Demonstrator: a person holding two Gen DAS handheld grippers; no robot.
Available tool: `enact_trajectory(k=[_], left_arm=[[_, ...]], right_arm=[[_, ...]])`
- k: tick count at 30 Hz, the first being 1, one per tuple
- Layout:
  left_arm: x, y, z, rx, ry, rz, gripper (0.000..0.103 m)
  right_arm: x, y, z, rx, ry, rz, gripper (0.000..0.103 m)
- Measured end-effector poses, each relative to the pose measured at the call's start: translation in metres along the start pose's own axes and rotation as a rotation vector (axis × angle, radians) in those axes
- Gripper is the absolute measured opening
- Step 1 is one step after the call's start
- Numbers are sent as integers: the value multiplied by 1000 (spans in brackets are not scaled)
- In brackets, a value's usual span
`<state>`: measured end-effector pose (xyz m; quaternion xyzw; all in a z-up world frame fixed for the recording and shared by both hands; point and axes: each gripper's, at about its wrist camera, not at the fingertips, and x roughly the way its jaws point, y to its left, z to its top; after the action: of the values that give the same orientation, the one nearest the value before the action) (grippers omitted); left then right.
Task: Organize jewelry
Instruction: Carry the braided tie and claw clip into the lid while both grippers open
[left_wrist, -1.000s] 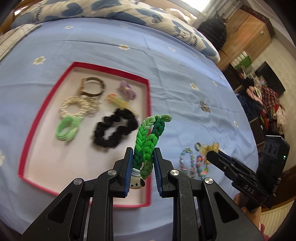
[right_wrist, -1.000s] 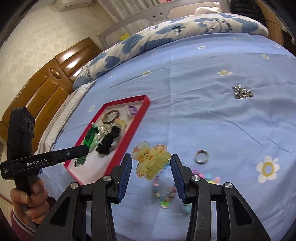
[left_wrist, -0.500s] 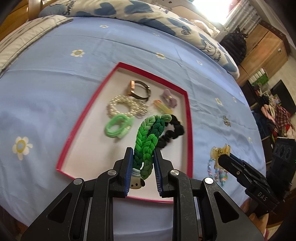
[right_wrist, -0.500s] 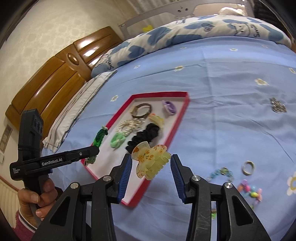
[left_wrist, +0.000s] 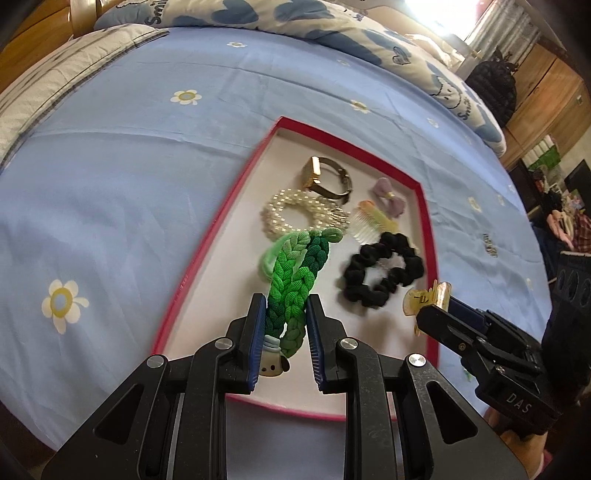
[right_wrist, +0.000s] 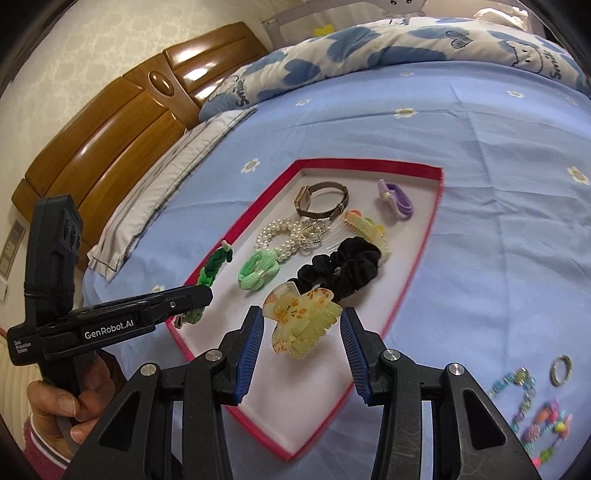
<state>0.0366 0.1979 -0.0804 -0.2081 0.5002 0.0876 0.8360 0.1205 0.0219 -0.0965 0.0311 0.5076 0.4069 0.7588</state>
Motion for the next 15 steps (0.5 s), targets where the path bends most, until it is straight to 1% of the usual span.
enact_trajectory(k=[8, 15], left_arm=[[18, -1, 3, 28, 26, 39, 20], [28, -2, 0, 39, 49, 55, 21]], right_arm=[[30, -3, 2, -8, 74, -26, 44], [37, -1, 4, -37, 90, -40, 44]])
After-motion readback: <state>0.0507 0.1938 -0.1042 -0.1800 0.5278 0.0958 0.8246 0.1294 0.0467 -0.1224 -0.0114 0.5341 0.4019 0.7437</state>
